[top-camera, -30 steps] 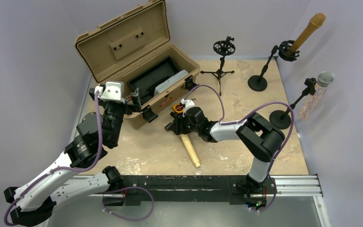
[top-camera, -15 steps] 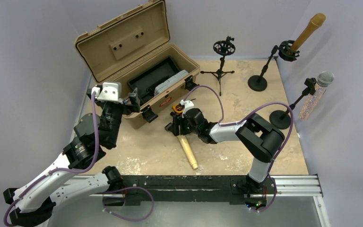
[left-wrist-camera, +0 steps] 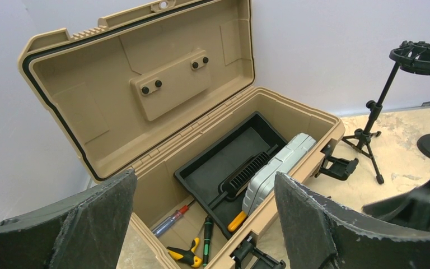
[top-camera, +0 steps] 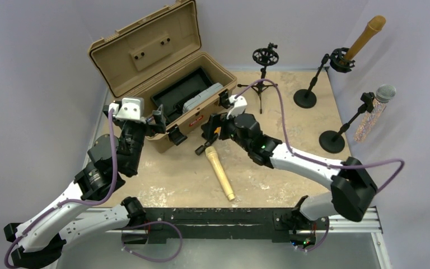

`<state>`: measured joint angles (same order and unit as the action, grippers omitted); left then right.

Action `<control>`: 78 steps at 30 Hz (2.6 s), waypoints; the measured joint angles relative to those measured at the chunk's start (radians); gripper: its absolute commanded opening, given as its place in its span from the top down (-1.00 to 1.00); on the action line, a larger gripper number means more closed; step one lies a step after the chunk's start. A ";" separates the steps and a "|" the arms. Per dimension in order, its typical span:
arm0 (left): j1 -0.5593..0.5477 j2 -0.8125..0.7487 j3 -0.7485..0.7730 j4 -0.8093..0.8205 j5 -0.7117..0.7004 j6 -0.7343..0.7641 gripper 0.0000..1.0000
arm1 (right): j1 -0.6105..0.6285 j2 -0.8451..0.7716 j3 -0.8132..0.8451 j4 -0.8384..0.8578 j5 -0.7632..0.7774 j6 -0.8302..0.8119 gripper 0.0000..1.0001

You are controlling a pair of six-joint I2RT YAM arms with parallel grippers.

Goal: Remove the microphone from the stand

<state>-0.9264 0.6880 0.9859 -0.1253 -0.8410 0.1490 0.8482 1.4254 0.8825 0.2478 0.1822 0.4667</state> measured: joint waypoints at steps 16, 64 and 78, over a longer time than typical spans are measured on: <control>-0.013 -0.017 0.000 -0.018 0.006 -0.008 -0.84 | -0.335 -0.080 -0.225 0.653 0.404 -0.079 -0.93; -0.025 -0.084 0.004 -0.019 0.008 -0.008 -0.77 | -0.776 0.791 0.578 0.729 -0.470 -0.109 0.53; -0.032 -0.077 0.005 -0.026 0.018 -0.013 -0.76 | -0.728 0.543 0.307 0.715 -0.105 -0.079 1.00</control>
<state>-0.9585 0.6106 0.9909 -0.1516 -0.8230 0.1364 0.1200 1.9682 1.1893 0.9630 0.0776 0.3878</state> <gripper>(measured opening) 0.883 0.090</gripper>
